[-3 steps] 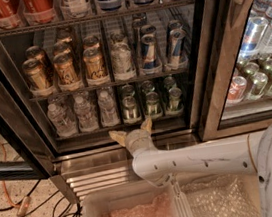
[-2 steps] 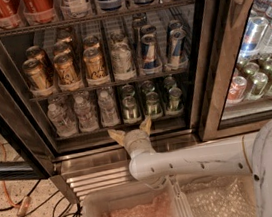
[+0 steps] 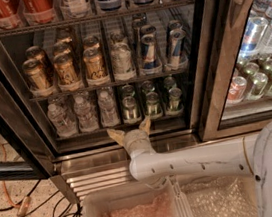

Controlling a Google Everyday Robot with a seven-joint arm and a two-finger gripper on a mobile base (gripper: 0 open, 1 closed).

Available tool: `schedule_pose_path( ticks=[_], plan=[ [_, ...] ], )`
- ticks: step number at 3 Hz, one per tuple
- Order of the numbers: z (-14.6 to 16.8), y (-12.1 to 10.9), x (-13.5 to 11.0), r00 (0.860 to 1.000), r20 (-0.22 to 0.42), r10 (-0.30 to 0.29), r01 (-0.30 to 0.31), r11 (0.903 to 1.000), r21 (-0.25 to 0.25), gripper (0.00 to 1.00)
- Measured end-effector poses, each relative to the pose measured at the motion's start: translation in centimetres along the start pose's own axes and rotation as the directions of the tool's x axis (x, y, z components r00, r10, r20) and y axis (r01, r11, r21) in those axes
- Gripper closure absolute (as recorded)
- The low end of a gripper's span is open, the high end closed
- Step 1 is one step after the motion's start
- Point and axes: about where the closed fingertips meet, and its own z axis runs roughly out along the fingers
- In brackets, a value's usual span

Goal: Pick green can from bottom shelf of fridge

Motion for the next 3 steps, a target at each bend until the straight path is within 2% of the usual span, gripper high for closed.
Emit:
schedule_pose_path(
  ticks=[1, 2, 3],
  plan=[
    [0.09, 0.05, -0.24, 1.0, 0.02, 0.018, -0.018, 0.9998, -0.004, 0.14],
    [0.27, -0.31, -0.19, 0.999, 0.039, 0.02, -0.02, 0.9997, 0.014, 0.31],
    [0.58, -0.84, -0.06, 0.998, 0.055, 0.023, -0.025, 0.9989, 0.041, 0.4]
  ],
)
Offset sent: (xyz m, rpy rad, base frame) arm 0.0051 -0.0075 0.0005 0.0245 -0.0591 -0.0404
